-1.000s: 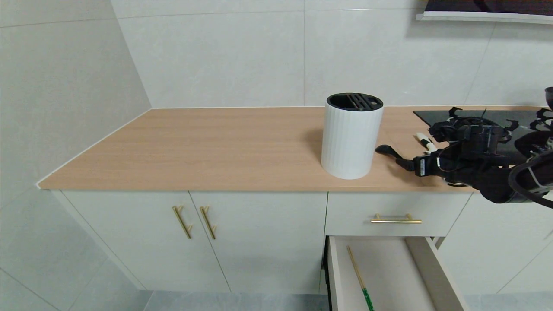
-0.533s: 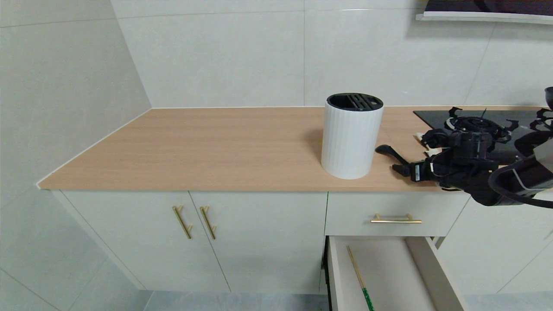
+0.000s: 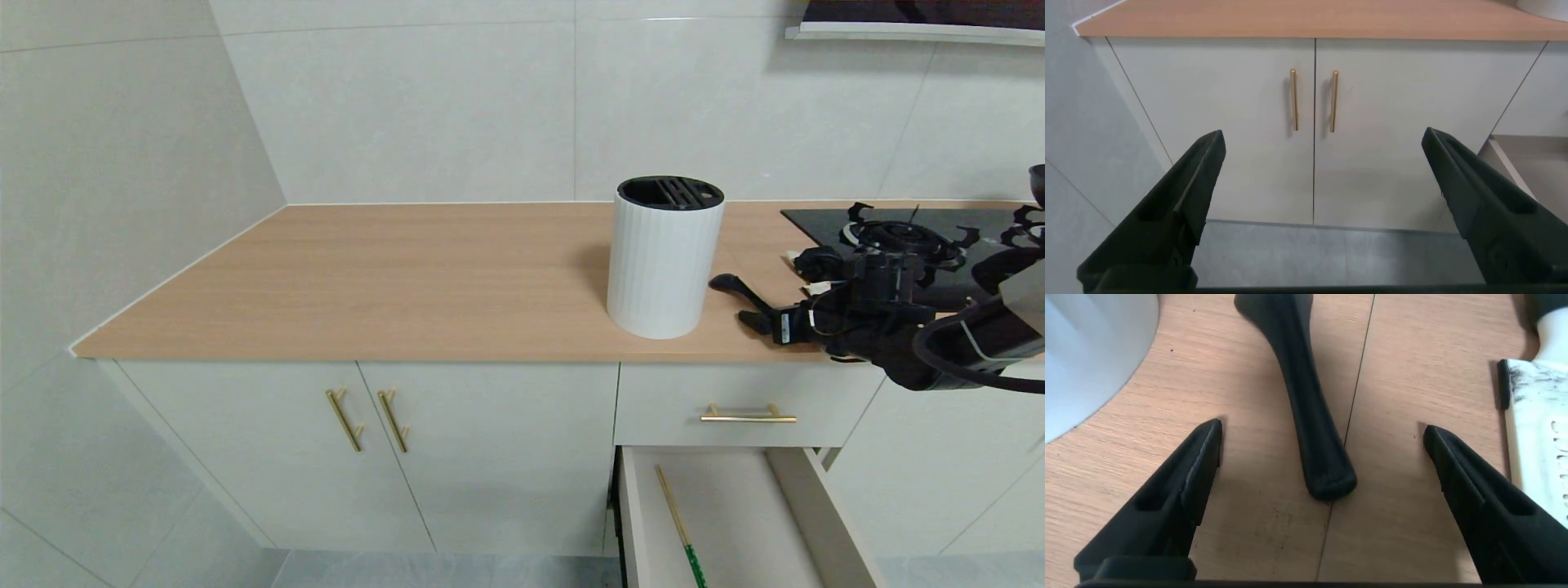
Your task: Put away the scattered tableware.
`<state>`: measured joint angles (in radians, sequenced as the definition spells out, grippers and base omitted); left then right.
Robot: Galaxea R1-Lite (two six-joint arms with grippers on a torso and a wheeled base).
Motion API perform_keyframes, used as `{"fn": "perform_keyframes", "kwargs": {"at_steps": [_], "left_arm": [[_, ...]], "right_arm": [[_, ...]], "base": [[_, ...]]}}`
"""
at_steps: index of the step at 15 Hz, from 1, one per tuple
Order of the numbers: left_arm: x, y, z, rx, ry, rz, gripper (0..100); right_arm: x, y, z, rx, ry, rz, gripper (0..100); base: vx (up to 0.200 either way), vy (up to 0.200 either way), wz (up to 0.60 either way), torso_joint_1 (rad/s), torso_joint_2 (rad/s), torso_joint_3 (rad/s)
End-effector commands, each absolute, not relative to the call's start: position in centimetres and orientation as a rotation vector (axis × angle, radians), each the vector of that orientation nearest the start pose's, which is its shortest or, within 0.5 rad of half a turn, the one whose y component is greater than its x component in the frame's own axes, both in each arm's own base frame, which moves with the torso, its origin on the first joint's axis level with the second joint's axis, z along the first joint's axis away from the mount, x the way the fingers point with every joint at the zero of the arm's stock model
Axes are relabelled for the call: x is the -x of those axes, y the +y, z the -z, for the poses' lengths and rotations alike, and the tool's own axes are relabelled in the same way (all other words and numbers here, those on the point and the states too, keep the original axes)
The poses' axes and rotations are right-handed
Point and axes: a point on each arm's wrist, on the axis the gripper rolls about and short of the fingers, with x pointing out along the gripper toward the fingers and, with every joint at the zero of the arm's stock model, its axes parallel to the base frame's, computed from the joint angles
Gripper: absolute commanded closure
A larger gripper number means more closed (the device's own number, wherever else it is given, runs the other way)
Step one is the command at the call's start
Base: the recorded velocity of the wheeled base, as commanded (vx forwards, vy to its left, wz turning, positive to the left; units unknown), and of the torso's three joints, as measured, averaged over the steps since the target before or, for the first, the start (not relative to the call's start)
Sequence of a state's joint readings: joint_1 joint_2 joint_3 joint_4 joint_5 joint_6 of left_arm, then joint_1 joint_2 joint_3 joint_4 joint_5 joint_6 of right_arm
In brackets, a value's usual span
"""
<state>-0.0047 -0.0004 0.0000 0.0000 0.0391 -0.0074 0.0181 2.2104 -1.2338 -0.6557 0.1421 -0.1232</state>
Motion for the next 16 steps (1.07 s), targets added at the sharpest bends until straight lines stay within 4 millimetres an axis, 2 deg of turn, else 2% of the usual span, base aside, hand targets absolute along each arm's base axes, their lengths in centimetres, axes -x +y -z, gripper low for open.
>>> {"fn": "perform_keyframes", "kwargs": {"at_steps": [1, 4, 5, 12, 14, 16], "left_arm": [[2.3, 0.1, -7.5, 0.008, 0.0, -0.035, 0], [2.3, 0.1, -7.5, 0.008, 0.0, -0.035, 0], [2.3, 0.1, -7.6, 0.008, -0.002, -0.035, 0], [2.3, 0.1, -7.6, 0.008, -0.002, -0.035, 0], [2.3, 0.1, -7.5, 0.008, 0.0, -0.035, 0], [2.3, 0.1, -7.6, 0.008, -0.002, -0.035, 0]], "right_arm": [[-43.7, 1.1, -10.4, 0.103, 0.316, -0.18, 0], [-43.6, 1.2, -10.3, 0.103, 0.319, -0.181, 0], [-43.7, 1.4, -10.3, 0.103, 0.319, -0.186, 100], [-43.5, 1.6, -10.5, 0.104, 0.314, -0.19, 100], [-43.1, 1.8, -11.2, 0.104, 0.308, -0.194, 100], [-42.0, 2.3, -12.9, 0.099, 0.34, -0.207, 100]], "base": [[0.0, 0.0, 0.0, 0.0, 0.0, 0.0], [0.0, 0.0, 0.0, 0.0, 0.0, 0.0], [0.0, 0.0, 0.0, 0.0, 0.0, 0.0], [0.0, 0.0, 0.0, 0.0, 0.0, 0.0], [0.0, 0.0, 0.0, 0.0, 0.0, 0.0], [0.0, 0.0, 0.0, 0.0, 0.0, 0.0]]}}
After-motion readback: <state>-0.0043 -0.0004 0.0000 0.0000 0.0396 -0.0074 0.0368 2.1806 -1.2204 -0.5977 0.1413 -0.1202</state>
